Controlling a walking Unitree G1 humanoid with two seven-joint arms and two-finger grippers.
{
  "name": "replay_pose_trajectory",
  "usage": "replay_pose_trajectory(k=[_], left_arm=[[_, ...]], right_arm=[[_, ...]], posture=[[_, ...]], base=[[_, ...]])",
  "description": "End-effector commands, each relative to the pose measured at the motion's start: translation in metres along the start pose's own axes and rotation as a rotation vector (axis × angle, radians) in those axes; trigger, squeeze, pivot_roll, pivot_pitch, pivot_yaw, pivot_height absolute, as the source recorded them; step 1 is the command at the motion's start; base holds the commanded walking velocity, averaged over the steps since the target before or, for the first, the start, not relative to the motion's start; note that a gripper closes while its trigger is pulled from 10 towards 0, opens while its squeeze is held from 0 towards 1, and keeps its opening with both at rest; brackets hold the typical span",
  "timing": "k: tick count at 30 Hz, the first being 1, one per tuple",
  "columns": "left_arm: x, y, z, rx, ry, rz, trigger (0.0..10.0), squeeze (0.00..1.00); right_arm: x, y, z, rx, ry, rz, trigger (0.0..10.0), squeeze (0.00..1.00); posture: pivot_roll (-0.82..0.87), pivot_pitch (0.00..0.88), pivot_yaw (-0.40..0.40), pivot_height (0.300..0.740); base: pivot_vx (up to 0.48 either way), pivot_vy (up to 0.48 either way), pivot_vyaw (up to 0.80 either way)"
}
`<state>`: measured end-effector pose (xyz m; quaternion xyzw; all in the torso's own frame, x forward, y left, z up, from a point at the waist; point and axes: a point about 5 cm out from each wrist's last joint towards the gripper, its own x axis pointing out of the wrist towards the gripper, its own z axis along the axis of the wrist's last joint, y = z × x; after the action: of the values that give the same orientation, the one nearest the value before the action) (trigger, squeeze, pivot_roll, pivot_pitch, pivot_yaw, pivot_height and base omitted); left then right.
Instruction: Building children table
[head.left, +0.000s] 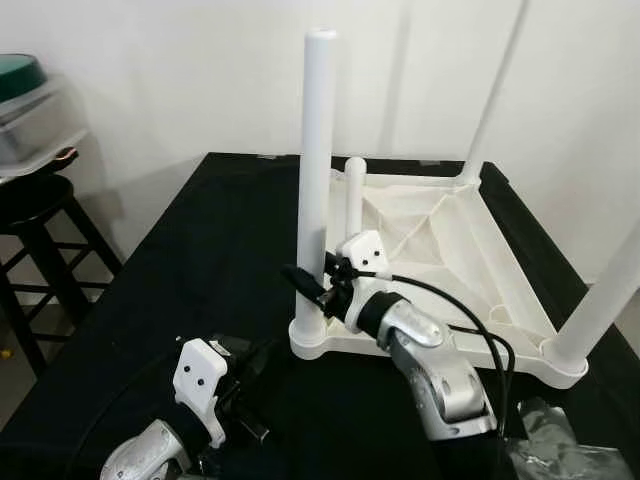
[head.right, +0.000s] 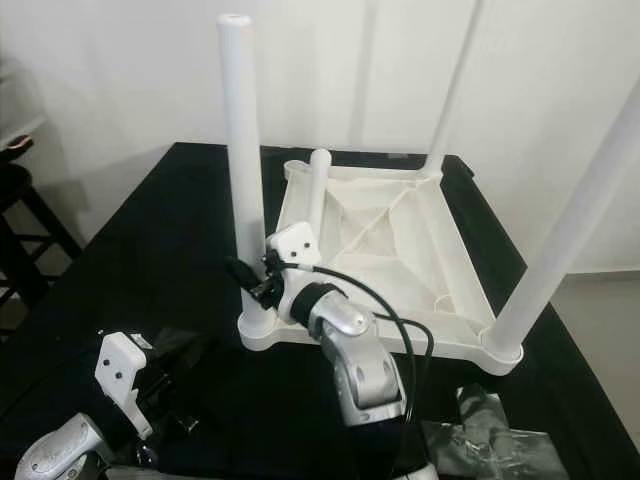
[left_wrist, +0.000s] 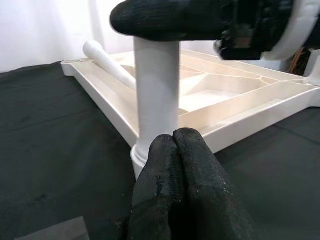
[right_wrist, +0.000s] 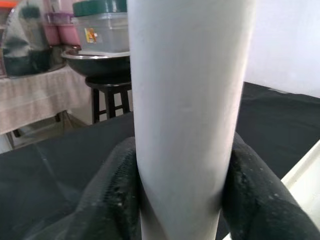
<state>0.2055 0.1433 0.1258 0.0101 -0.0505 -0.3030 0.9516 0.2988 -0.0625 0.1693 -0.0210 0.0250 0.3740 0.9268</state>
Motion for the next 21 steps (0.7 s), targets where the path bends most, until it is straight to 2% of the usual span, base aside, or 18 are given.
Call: replay_pose_trajectory(k=[1, 2, 3, 5, 6, 8, 9, 11, 13, 14, 15, 17, 21], left_arm=[[-0.001, 0.001, -0.001, -0.001, 0.008, 0.01, 0.0, 0.0], [-0.001, 0.001, -0.002, -0.002, 0.009, 0.005, 0.0, 0.0], [-0.001, 0.001, -0.002, -0.002, 0.009, 0.005, 0.0, 0.0], [0.001, 0.001, -0.002, -0.003, 0.01, -0.004, 0.0, 0.0], [0.001, 0.001, -0.002, -0.003, 0.01, -0.004, 0.0, 0.0], [0.002, 0.0, -0.003, -0.004, 0.01, -0.007, 0.0, 0.0], [0.002, 0.0, -0.003, -0.004, 0.01, -0.007, 0.0, 0.0], [0.002, 0.0, -0.003, -0.004, 0.009, -0.007, 0.0, 0.0], [0.002, 0.0, -0.003, -0.004, 0.008, -0.006, 0.0, 0.0], [0.003, 0.0, -0.003, -0.004, 0.008, -0.004, 0.0, 0.0], [0.003, 0.0, -0.003, -0.004, 0.008, -0.004, 0.0, 0.0], [0.003, -0.001, -0.003, -0.001, 0.009, 0.0, 0.0, 0.0], [0.003, -0.001, -0.004, 0.0, 0.01, 0.0, 0.0, 0.0]], right_arm=[[-0.004, 0.004, -0.027, 0.06, 0.139, -0.026, 10.0, 1.0], [-0.004, 0.007, -0.02, 0.106, 0.116, 0.06, 10.0, 1.0], [-0.004, 0.007, -0.02, 0.106, 0.116, 0.06, 10.0, 1.0], [-0.005, 0.005, -0.002, 0.093, 0.073, 0.266, 10.0, 1.0], [-0.005, 0.005, -0.002, 0.093, 0.073, 0.266, 10.0, 1.0], [-0.007, -0.007, 0.013, 0.001, 0.039, 0.406, 10.0, 1.0], [-0.007, -0.007, 0.013, 0.001, 0.039, 0.406, 10.0, 1.0], [-0.01, -0.02, 0.022, -0.091, 0.023, 0.485, 10.0, 1.0], [-0.011, -0.025, 0.025, -0.121, 0.019, 0.514, 10.0, 1.0], [-0.009, -0.037, 0.03, -0.139, 0.022, 0.536, 10.0, 0.0], [-0.009, -0.037, 0.03, -0.139, 0.022, 0.536, 10.0, 0.0], [-0.001, -0.06, 0.039, -0.173, 0.039, 0.531, 10.0, 0.0], [0.004, -0.068, 0.045, -0.168, 0.046, 0.559, 10.0, 0.0]], posture=[[0.01, 0.032, -0.019, 0.74], [0.01, 0.029, -0.019, 0.74], [0.01, 0.029, -0.019, 0.74], [0.01, 0.024, -0.016, 0.74], [0.01, 0.024, -0.016, 0.74], [0.01, 0.021, -0.019, 0.74], [0.01, 0.021, -0.019, 0.74], [0.01, 0.021, -0.019, 0.74], [0.02, 0.016, -0.023, 0.74], [0.02, 0.014, -0.026, 0.74], [0.02, 0.014, -0.026, 0.74], [0.03, 0.012, -0.025, 0.74], [0.03, 0.012, -0.026, 0.74]], base=[[0.0, 0.0, 0.0], [0.0, 0.0, 0.0], [0.0, 0.0, 0.0], [0.0, 0.0, 0.0], [0.0, 0.0, 0.0], [0.0, 0.0, 0.0], [0.0, 0.0, 0.0], [0.0, 0.0, 0.0], [0.0, 0.0, 0.0], [0.0, 0.0, 0.0], [0.0, 0.0, 0.0], [0.0, 0.0, 0.0], [0.0, 0.0, 0.0]])
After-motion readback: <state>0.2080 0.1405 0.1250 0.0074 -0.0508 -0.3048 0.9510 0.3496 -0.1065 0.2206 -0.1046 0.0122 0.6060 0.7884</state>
